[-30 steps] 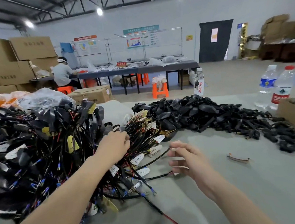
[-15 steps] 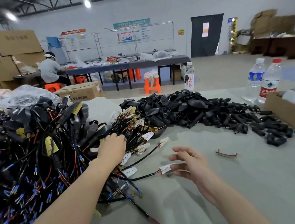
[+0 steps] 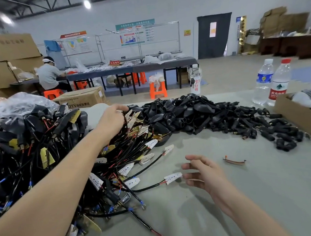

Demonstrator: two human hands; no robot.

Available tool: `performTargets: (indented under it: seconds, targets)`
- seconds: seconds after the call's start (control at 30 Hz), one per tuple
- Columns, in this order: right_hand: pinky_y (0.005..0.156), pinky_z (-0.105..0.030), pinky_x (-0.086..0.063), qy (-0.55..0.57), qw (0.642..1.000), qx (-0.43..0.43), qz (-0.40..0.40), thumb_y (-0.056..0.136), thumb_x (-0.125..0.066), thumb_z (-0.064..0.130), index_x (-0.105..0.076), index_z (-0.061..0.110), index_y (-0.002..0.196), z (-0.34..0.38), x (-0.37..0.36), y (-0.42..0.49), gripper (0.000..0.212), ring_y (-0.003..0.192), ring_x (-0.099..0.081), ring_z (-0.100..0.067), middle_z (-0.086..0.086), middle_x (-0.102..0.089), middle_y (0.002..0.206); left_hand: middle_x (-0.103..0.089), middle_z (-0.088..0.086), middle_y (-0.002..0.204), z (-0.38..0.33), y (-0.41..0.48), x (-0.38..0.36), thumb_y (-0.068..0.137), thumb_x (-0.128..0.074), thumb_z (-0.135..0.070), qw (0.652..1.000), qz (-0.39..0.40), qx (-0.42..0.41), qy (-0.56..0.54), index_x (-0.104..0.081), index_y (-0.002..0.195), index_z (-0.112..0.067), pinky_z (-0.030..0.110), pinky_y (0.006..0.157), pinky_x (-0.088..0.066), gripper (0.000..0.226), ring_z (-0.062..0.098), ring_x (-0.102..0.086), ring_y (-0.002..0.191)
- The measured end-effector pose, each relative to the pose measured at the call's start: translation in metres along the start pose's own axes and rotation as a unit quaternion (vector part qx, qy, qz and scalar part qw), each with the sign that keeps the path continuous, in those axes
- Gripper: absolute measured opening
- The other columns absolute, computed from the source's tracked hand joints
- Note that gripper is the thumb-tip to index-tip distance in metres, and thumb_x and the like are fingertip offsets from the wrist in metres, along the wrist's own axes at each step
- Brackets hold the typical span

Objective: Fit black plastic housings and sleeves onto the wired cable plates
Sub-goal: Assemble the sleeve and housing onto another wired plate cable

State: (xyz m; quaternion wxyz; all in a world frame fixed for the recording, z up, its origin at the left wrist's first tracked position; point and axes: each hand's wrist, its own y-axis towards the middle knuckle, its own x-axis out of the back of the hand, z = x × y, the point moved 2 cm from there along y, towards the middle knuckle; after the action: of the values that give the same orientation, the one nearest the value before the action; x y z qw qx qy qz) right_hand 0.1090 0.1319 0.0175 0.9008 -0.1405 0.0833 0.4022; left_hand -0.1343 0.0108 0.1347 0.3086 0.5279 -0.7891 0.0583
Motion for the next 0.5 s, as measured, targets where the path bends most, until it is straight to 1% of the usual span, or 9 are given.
performTargets:
  seconds: [0.07,0.13,0.17,0.23,0.27,0.33,0.37,0.43,0.5]
  targets:
    - [0.055,-0.026,-0.057,-0.005,1.000,0.002,-0.003,0.100,-0.046,0.006,-0.066,0.011,0.109,0.000,0.003,0.001,0.022,0.060,-0.068,-0.016,-0.004,-0.075,0.082,-0.058,0.005,0.104,-0.017,0.001,0.011,0.097,-0.032,0.005,0.999,-0.013,-0.034,-0.019,-0.059,0.111,-0.019,0.021,0.037,-0.027,0.039,0.006,-0.033,0.040]
    - [0.055,-0.026,-0.057,-0.008,1.000,0.002,-0.006,0.101,-0.045,0.007,-0.066,0.013,0.108,-0.001,0.005,0.003,0.023,0.061,-0.069,-0.015,-0.001,-0.076,0.080,-0.058,-0.003,0.096,-0.039,0.001,0.024,0.095,-0.034,0.009,0.994,-0.046,-0.085,-0.052,-0.060,0.103,-0.022,0.017,0.040,-0.030,0.041,0.001,-0.037,0.042]
    - [0.055,-0.026,-0.057,-0.007,1.000,0.001,-0.007,0.101,-0.045,0.008,-0.066,0.013,0.108,-0.001,0.006,0.003,0.023,0.061,-0.069,-0.015,-0.001,-0.076,0.079,-0.056,-0.006,0.087,-0.051,0.000,0.031,0.096,-0.034,0.007,0.990,-0.062,-0.106,-0.073,-0.062,0.102,-0.023,0.016,0.043,-0.032,0.041,0.000,-0.039,0.046]
    - [0.054,-0.026,-0.056,-0.001,1.000,-0.003,-0.009,0.101,-0.045,0.008,-0.066,0.012,0.109,-0.002,0.006,0.004,0.023,0.061,-0.068,-0.015,-0.001,-0.076,0.079,-0.054,-0.007,0.077,-0.066,-0.001,0.040,0.102,-0.032,-0.003,0.982,-0.085,-0.130,-0.104,-0.064,0.100,-0.028,0.015,0.040,-0.031,0.041,-0.001,-0.041,0.046]
    - [0.054,-0.025,-0.056,0.000,1.000,-0.004,-0.008,0.101,-0.045,0.008,-0.066,0.012,0.109,-0.003,0.005,0.004,0.023,0.061,-0.068,-0.016,-0.001,-0.076,0.080,-0.054,-0.007,0.076,-0.069,-0.004,0.040,0.103,-0.031,-0.007,0.980,-0.093,-0.135,-0.112,-0.063,0.097,-0.032,0.015,0.039,-0.031,0.041,0.000,-0.041,0.047]
    - [0.053,-0.025,-0.055,0.001,1.000,-0.008,-0.004,0.102,-0.045,0.007,-0.066,0.012,0.108,-0.005,0.003,0.003,0.023,0.061,-0.068,-0.015,-0.002,-0.076,0.079,-0.055,-0.006,0.079,-0.063,-0.011,0.033,0.103,-0.032,-0.006,0.978,-0.105,-0.135,-0.120,-0.061,0.095,-0.033,0.015,0.041,-0.031,0.040,-0.001,-0.043,0.049]
    - [0.053,-0.025,-0.055,0.002,1.000,-0.009,-0.002,0.101,-0.045,0.007,-0.066,0.012,0.108,-0.006,0.002,0.002,0.023,0.060,-0.068,-0.015,-0.002,-0.076,0.079,-0.057,-0.004,0.084,-0.056,-0.014,0.026,0.103,-0.033,-0.004,0.982,-0.099,-0.128,-0.102,-0.061,0.097,-0.029,0.013,0.040,-0.030,0.038,-0.002,-0.043,0.046]
    - [0.054,-0.026,-0.055,0.003,1.000,-0.010,0.000,0.101,-0.045,0.007,-0.067,0.012,0.108,-0.008,0.001,0.000,0.023,0.060,-0.068,-0.015,-0.001,-0.076,0.079,-0.058,0.002,0.095,-0.037,-0.019,0.007,0.101,-0.035,-0.002,0.995,-0.029,-0.090,0.003,-0.061,0.108,-0.020,0.013,0.036,-0.029,0.033,0.000,-0.042,0.041]
    - [0.054,-0.026,-0.055,0.001,1.000,-0.008,0.004,0.100,-0.046,0.007,-0.066,0.013,0.108,-0.008,0.002,-0.003,0.023,0.060,-0.068,-0.015,-0.001,-0.075,0.079,-0.061,0.008,0.096,-0.014,-0.020,-0.004,0.099,-0.038,-0.001,0.993,0.039,-0.034,0.103,-0.059,0.117,-0.018,0.021,0.041,-0.034,0.032,0.010,-0.044,0.048]
